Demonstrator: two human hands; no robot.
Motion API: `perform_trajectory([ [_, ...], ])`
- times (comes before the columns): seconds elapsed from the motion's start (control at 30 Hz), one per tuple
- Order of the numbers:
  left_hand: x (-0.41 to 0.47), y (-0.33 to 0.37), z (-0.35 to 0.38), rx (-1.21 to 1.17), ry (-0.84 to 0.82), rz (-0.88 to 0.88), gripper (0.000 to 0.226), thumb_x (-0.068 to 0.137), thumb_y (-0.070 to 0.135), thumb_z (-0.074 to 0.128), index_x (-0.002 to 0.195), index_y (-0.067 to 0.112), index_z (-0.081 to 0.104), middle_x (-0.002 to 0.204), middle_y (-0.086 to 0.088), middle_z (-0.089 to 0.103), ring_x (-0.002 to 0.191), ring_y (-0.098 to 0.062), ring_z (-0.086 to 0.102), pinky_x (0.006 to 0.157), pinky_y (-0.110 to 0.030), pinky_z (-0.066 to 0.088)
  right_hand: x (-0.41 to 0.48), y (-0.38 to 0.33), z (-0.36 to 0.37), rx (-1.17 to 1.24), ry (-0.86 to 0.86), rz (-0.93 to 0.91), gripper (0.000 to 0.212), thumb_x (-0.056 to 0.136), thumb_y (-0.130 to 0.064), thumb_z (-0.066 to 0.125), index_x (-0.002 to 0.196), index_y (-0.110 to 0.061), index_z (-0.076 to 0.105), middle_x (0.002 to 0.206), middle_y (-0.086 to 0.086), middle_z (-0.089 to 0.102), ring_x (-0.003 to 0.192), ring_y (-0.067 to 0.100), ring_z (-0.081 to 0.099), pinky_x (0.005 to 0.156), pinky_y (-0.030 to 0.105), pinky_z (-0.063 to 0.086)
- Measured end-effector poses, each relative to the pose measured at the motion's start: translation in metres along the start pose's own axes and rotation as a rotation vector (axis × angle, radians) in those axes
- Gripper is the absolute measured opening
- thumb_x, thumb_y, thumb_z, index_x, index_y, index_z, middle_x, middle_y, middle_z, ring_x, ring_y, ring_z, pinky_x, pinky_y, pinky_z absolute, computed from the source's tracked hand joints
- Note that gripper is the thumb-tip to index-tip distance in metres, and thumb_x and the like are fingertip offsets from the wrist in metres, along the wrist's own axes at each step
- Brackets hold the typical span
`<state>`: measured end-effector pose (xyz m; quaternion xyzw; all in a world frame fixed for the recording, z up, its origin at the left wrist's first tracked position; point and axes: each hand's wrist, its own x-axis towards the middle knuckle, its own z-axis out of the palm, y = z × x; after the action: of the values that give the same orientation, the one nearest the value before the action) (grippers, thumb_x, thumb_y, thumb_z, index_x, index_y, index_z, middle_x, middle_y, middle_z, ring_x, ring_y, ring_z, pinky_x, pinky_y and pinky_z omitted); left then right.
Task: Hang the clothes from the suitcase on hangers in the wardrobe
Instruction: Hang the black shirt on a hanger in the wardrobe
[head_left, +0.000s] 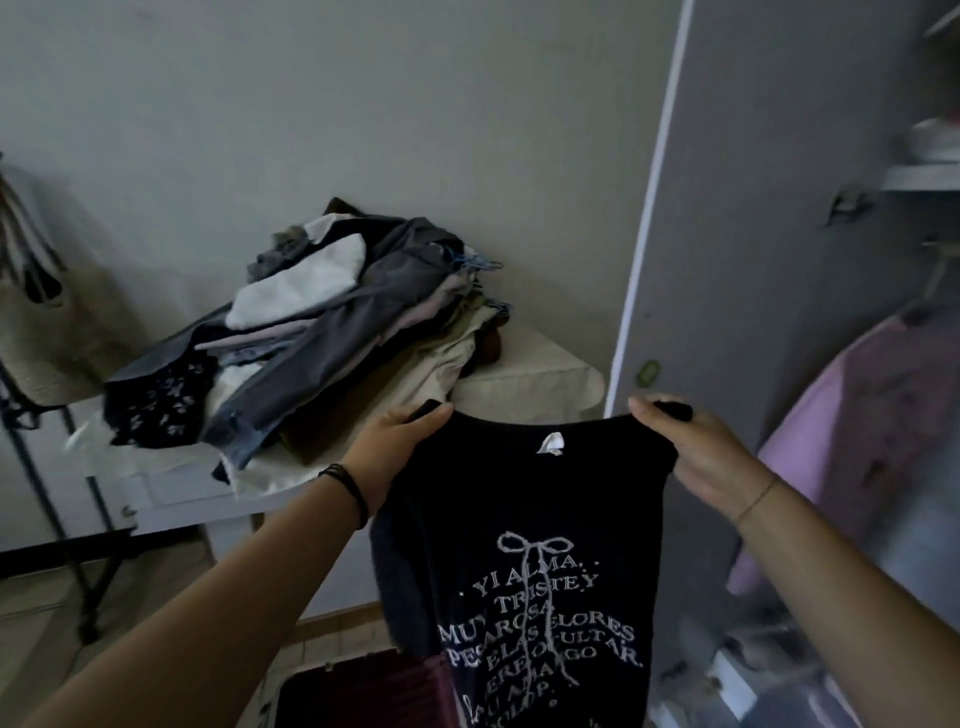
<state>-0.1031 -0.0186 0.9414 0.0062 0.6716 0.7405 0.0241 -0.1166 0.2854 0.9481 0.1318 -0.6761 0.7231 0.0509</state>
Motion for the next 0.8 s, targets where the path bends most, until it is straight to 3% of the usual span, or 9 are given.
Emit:
perform_trajectory([
  [0.1, 0.013, -0.007, 0.024, 0.11, -0.068, 0.029, 0.021, 0.085, 0.027, 0.069, 0.094, 0.009, 0.072, 0.092, -0.015, 0.074, 0.084, -0.03, 0.07, 0.081, -0.039, 0.058, -0.016, -0.005, -0.034, -0.132, 0.095, -0.035, 0.028, 0.058, -0.042, 0.081, 0.064, -0.017, 0.07, 0.061, -0.008, 0.062, 0.06, 0.0, 0.056, 0.066, 0.015, 0.046],
  [0.23, 0.027, -0.018, 0.067, 0.222, -0.177, 0.065, 0.016, 0.087, 0.025, 0.066, 0.091, 0.01, 0.071, 0.085, -0.01, 0.073, 0.071, -0.019, 0.07, 0.064, -0.026, 0.057, -0.037, -0.02, -0.078, -0.214, 0.286, -0.101, 0.067, 0.039, -0.073, 0.077, 0.066, -0.015, 0.057, 0.046, -0.008, 0.044, 0.046, 0.0, 0.035, 0.049, 0.011, 0.03],
  [0.33, 0.033, -0.021, 0.108, 0.241, -0.292, 0.063, 0.015, 0.088, 0.023, 0.066, 0.086, 0.009, 0.07, 0.081, -0.009, 0.072, 0.068, -0.019, 0.07, 0.06, -0.025, 0.054, -0.047, -0.009, -0.094, -0.259, 0.291, -0.091, 0.077, 0.032, -0.076, 0.076, 0.073, -0.013, 0.059, 0.05, -0.008, 0.053, 0.05, -0.001, 0.043, 0.052, 0.01, 0.035],
  [0.4, 0.038, -0.022, 0.135, 0.275, -0.347, 0.071, 0.014, 0.085, 0.025, 0.069, 0.083, 0.011, 0.071, 0.084, -0.011, 0.073, 0.074, -0.023, 0.07, 0.068, -0.031, 0.056, -0.054, 0.009, -0.089, -0.274, 0.2, -0.038, 0.067, 0.043, -0.07, 0.078, 0.079, -0.015, 0.065, 0.064, -0.008, 0.066, 0.062, 0.003, 0.055, 0.061, 0.016, 0.042],
  [0.5, 0.045, -0.02, 0.168, 0.342, -0.384, 0.111, 0.021, 0.081, 0.028, 0.072, 0.088, 0.008, 0.073, 0.089, -0.012, 0.074, 0.079, -0.024, 0.071, 0.074, -0.032, 0.057, -0.06, 0.039, -0.073, -0.227, 0.07, 0.076, 0.035, 0.081, -0.028, 0.067, 0.113, -0.015, 0.061, 0.106, -0.005, 0.069, 0.094, 0.002, 0.062, 0.081, 0.019, 0.049],
  [0.57, 0.049, -0.015, 0.185, 0.351, -0.438, 0.123, 0.025, 0.082, 0.028, 0.071, 0.091, 0.004, 0.072, 0.09, -0.012, 0.074, 0.079, -0.022, 0.071, 0.073, -0.03, 0.057, -0.06, 0.057, -0.067, -0.168, 0.03, 0.117, 0.043, 0.086, -0.02, 0.06, 0.127, -0.013, 0.051, 0.123, -0.001, 0.062, 0.111, 0.005, 0.059, 0.092, 0.021, 0.048],
  [0.63, 0.055, -0.01, 0.199, 0.344, -0.475, 0.125, 0.028, 0.083, 0.026, 0.07, 0.094, 0.0, 0.07, 0.093, -0.015, 0.073, 0.082, -0.024, 0.07, 0.076, -0.032, 0.058, -0.06, 0.071, -0.071, -0.078, 0.018, 0.152, 0.04, 0.087, -0.023, 0.061, 0.125, -0.013, 0.053, 0.121, -0.004, 0.065, 0.114, 0.011, 0.059, 0.094, 0.025, 0.048],
  [0.73, 0.067, -0.006, 0.217, 0.295, -0.49, 0.123, 0.022, 0.085, 0.022, 0.068, 0.09, 0.001, 0.069, 0.088, -0.013, 0.072, 0.078, -0.022, 0.069, 0.073, -0.029, 0.058, -0.064, 0.091, -0.086, -0.062, 0.03, 0.252, 0.016, 0.091, -0.022, 0.058, 0.1, -0.014, 0.067, 0.095, -0.007, 0.073, 0.096, 0.012, 0.065, 0.08, 0.018, 0.049],
  [0.8, 0.077, -0.004, 0.226, 0.239, -0.487, 0.102, 0.018, 0.085, 0.022, 0.068, 0.084, 0.004, 0.069, 0.082, -0.01, 0.071, 0.071, -0.018, 0.069, 0.066, -0.025, 0.058, -0.069, 0.103, -0.102, -0.03, 0.047, 0.292, 0.028, 0.08, -0.038, 0.07, 0.088, -0.012, 0.072, 0.091, 0.0, 0.071, 0.093, 0.015, 0.064, 0.083, 0.023, 0.048],
])
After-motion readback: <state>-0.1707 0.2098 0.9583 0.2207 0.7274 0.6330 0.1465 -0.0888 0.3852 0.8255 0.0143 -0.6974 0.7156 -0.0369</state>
